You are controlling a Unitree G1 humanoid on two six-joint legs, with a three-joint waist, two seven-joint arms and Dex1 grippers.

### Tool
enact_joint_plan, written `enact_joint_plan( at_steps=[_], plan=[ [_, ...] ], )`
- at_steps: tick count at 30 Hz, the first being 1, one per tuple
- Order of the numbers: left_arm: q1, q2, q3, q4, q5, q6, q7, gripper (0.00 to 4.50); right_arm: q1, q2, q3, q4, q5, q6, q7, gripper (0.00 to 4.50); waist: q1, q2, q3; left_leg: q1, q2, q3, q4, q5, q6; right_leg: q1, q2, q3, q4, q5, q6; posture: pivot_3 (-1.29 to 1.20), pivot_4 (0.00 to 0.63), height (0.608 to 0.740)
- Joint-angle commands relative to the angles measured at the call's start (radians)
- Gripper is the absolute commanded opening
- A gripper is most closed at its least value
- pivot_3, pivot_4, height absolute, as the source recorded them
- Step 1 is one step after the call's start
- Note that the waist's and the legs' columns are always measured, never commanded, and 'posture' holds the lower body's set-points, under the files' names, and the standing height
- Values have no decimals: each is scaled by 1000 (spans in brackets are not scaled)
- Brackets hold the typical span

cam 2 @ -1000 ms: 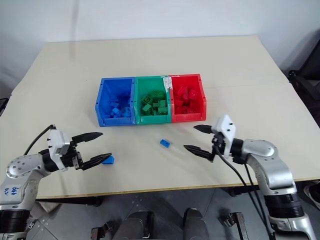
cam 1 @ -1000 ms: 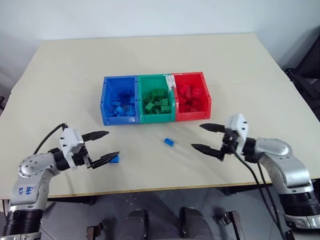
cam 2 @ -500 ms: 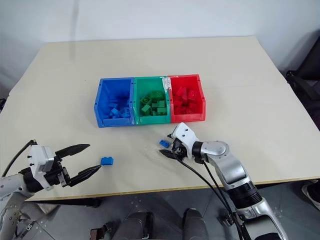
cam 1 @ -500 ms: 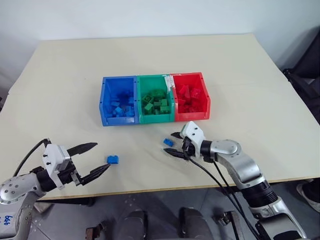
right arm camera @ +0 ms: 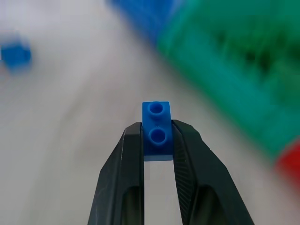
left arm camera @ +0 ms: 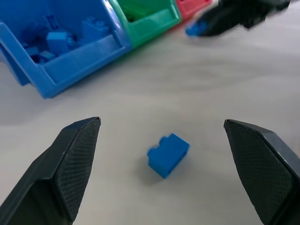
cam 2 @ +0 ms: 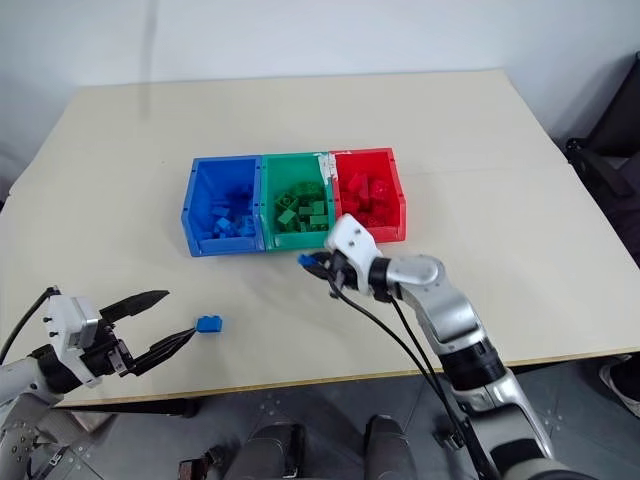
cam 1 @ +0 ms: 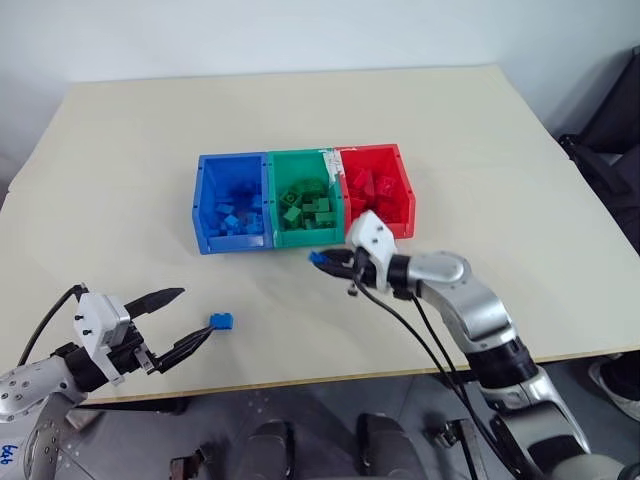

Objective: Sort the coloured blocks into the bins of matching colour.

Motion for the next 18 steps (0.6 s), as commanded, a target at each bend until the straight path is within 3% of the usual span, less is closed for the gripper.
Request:
enact_joint_plan(
  at_steps=[1,10,14,18],
  plan=[
    [26,-29,47,-35,-19,-23,35,4500,-118,85,-35,64,13,-7,-63,448,-1,0,0,0,0,0,0,0,0,-1,0,0,0,0,-1,0,150,740],
    [31,-75,72,-31,-23,-33,95,4500,-438,316,-26,572,-111,-234,-203,448,-8,0,0,0,1,0,-2,-1,-1,-3,1,-1,3,0,-3,0,150,740],
    [44,-82,81,-35,-29,-34,100,4500,-527,366,-49,756,-134,-340,-227,448,-18,0,0,0,1,0,-2,-1,-1,-4,2,-2,3,0,-4,0,150,740],
    [50,-86,78,-40,-28,-35,103,4500,-547,381,-67,813,-112,-359,-174,1846,-28,0,0,0,1,0,-5,-1,-1,-5,1,-2,3,0,-4,0,150,740]
  ],
)
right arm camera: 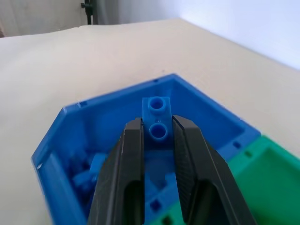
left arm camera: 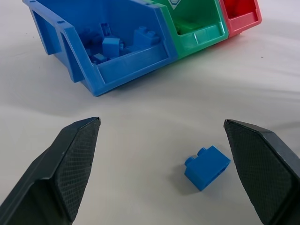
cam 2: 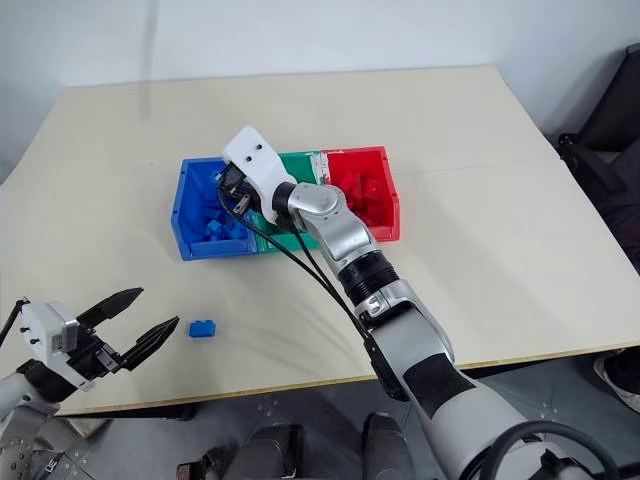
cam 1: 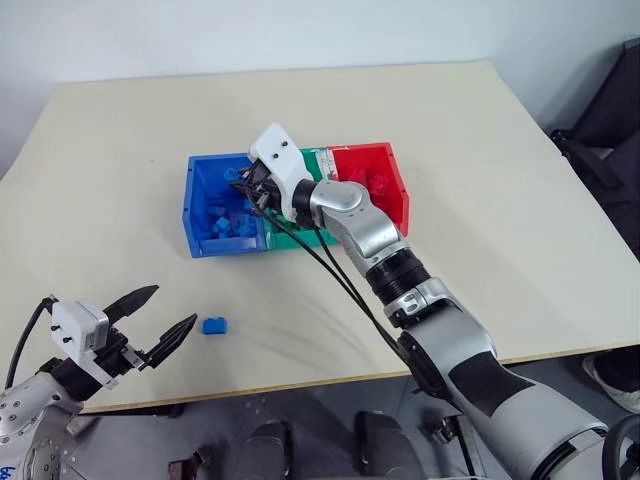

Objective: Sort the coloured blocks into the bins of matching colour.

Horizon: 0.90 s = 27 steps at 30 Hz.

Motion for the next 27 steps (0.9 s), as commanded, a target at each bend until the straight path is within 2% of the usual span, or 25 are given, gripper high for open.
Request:
enact_joint_plan(
  at_steps=[1,5,7,8,12,17,22,27],
  plan=[
    [14,-8,24,-30,-23,-17,4,4500,-24,12,-36,12,20,-38,44,2191,-4,0,0,0,0,0,0,0,0,0,0,0,0,0,0,0,150,740],
    [16,-9,22,-36,-24,-16,4,4500,-9,2,-50,-16,22,-58,76,3576,-6,0,0,0,1,1,-1,0,0,-1,0,0,0,0,0,0,150,740],
    [13,-3,18,-40,-27,-13,-4,4500,56,-57,-53,-129,49,-51,161,4335,-6,0,0,0,1,1,-1,0,0,-2,0,-1,0,0,0,0,150,740],
    [8,5,14,-40,-29,-9,-11,4500,104,-101,-57,-206,70,-53,219,4476,-2,0,0,0,1,1,-1,0,0,-2,0,-1,0,0,0,0,150,740],
    [-26,43,-19,-33,-24,5,-47,4500,302,-275,-80,-465,159,-75,411,4476,23,-1,0,-2,-1,0,1,-2,2,-1,-1,-1,-1,0,0,0,150,740],
    [-92,100,-80,-4,-15,33,-96,4500,532,-460,-153,-649,256,-116,569,4476,26,-1,0,-1,0,3,3,-3,3,1,0,-1,-2,0,0,0,150,740],
    [-173,146,-81,82,11,-11,-141,4500,811,-654,-295,-723,378,-176,752,4476,33,-1,0,0,1,4,3,-4,2,3,1,-3,-3,0,0,0,150,740],
    [-131,202,3,156,-11,-13,-206,4500,957,-761,-346,-756,422,-182,831,4476,22,-1,0,2,2,11,6,-5,4,6,0,-3,-7,1,1,0,150,740]
  ],
)
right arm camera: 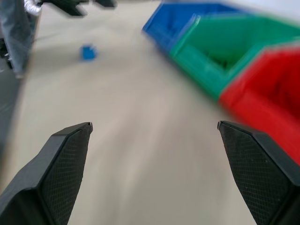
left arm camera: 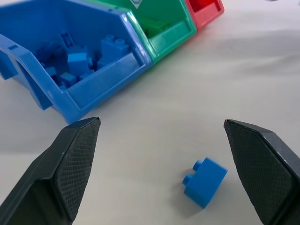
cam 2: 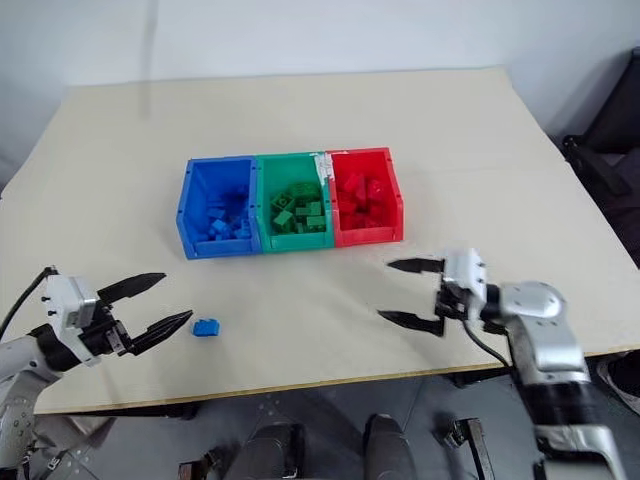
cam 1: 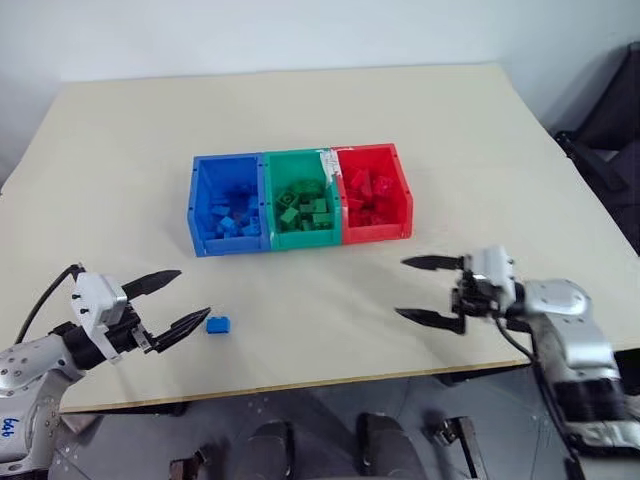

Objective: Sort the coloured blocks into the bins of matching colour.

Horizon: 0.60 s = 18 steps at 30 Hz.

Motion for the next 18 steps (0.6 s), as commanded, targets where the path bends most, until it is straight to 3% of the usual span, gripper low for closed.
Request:
enact_joint_plan(
  at_steps=[1,10,18],
  plan=[
    [53,44,98,40,-25,-5,-56,4500,37,-30,-40,-61,41,-31,41,4476,-4,0,0,1,0,2,0,0,0,0,1,0,0,0,0,0,150,740],
    [214,121,179,182,47,-107,-218,4500,42,-12,-24,-101,66,-47,48,4476,14,0,0,3,6,5,5,-5,0,1,0,0,0,0,0,0,150,740],
    [275,131,224,255,109,-202,-235,4500,17,14,25,-117,72,-68,73,4476,24,0,0,3,7,5,7,-9,0,1,-1,0,-3,0,0,0,150,740]
  ],
)
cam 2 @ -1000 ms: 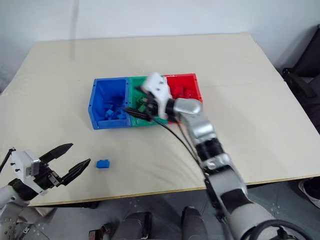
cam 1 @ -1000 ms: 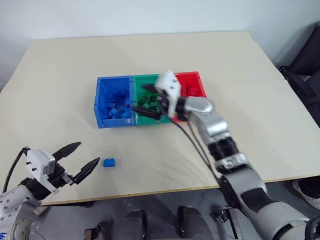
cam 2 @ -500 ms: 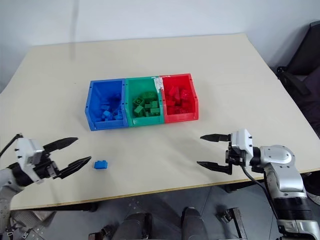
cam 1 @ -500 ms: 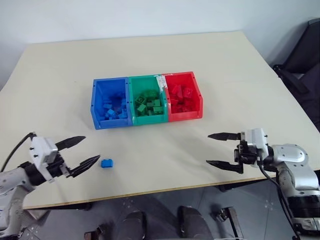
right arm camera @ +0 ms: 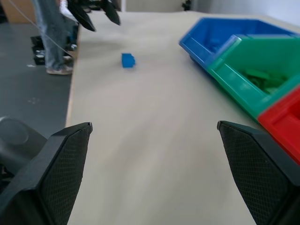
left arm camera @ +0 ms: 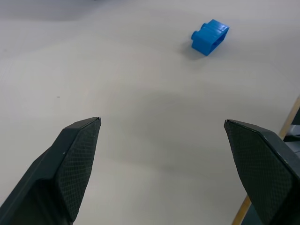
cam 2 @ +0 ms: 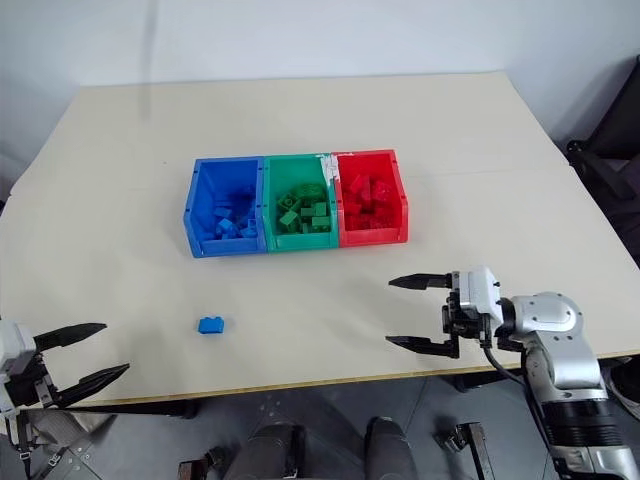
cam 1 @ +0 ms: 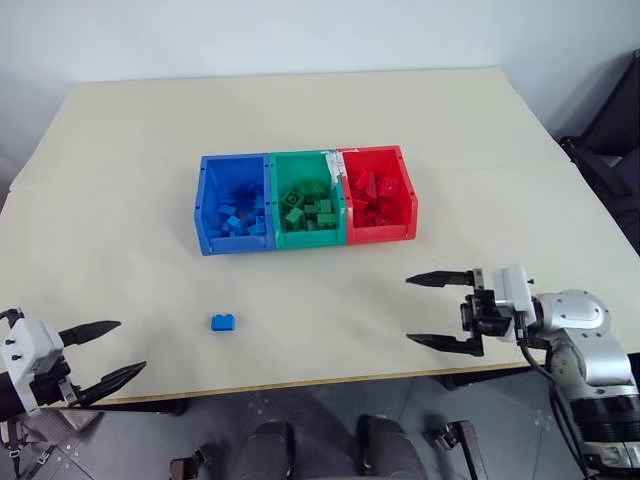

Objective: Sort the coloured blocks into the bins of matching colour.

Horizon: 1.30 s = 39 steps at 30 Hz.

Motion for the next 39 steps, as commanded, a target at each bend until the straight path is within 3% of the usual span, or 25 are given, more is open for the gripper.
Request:
enact_joint_plan(
  at_steps=[1,8,13,22,30,34,39],
  plan=[
    [66,14,44,34,46,-62,-21,4500,-19,11,3,-32,23,-21,13,4476,-1,0,0,0,0,0,0,0,0,0,0,0,0,0,0,0,150,740],
    [87,4,63,63,31,-71,-8,4500,-48,29,17,-9,25,-31,20,4476,-1,0,0,0,1,1,0,-2,0,0,1,-1,0,0,0,0,150,740],
    [68,-8,23,-66,-7,-21,1,4500,-65,34,17,-12,35,-22,18,4476,2,0,0,0,1,1,1,-2,1,0,0,-1,0,0,0,0,150,740],
    [-125,45,-206,-341,2,177,82,4500,-63,56,10,-123,116,59,-39,4476,-1,0,0,0,1,2,1,-2,1,0,1,-1,2,0,0,0,150,740],
    [-407,85,-503,-173,196,159,71,4500,-46,56,23,-201,131,118,-77,4476,4,0,0,-1,-1,2,3,-2,1,0,3,-2,4,0,0,0,150,740],
    [-451,88,-536,-116,206,160,50,3626,-32,54,15,-235,130,133,-96,4500,2,0,0,-2,-1,2,3,-3,1,-1,3,-3,5,0,0,0,150,740],
    [-472,83,-560,-76,201,145,5,1984,-3,54,7,-247,119,124,-112,4500,4,0,0,-2,0,2,3,-3,1,-1,2,-3,5,0,0,0,150,740]
  ],
)
